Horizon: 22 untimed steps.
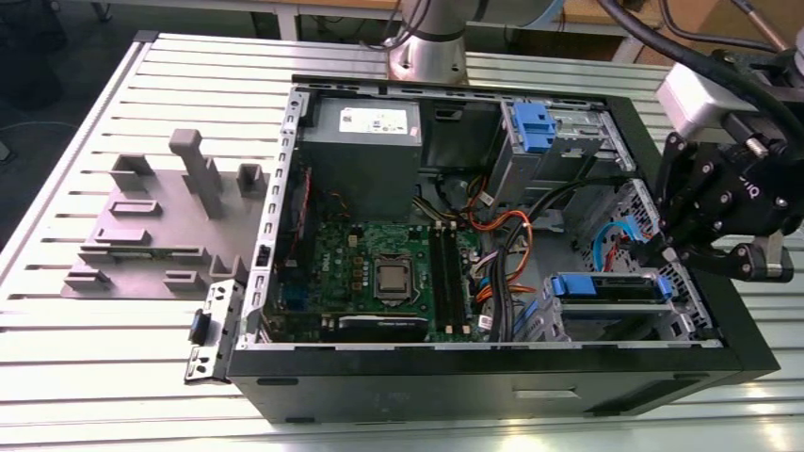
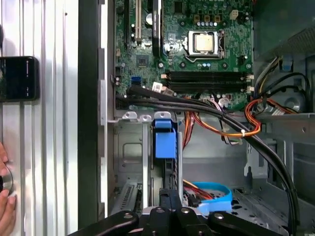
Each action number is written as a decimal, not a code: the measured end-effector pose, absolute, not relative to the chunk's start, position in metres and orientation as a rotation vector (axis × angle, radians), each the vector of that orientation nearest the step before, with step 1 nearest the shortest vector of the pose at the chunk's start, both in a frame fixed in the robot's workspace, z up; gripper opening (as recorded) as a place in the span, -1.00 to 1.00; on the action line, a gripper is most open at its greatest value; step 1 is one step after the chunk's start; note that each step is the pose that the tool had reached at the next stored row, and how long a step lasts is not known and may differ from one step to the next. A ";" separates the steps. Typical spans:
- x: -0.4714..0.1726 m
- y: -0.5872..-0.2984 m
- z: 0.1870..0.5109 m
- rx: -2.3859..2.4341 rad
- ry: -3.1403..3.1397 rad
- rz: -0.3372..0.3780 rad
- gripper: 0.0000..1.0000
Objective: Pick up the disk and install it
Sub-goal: 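Insert the first disk wire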
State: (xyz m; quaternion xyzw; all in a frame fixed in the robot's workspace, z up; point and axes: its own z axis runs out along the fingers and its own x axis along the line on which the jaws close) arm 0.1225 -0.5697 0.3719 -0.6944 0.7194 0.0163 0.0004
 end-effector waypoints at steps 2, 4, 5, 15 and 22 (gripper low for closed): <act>0.126 -0.568 0.372 -2.181 2.260 0.051 -0.79; 0.129 -0.566 0.372 -2.181 2.260 0.051 -0.79; 0.130 -0.565 0.372 -2.181 2.260 0.051 -0.79; 0.133 -0.553 0.372 -2.181 2.260 0.051 -0.79; 0.133 -0.553 0.372 -2.181 2.260 0.051 -0.79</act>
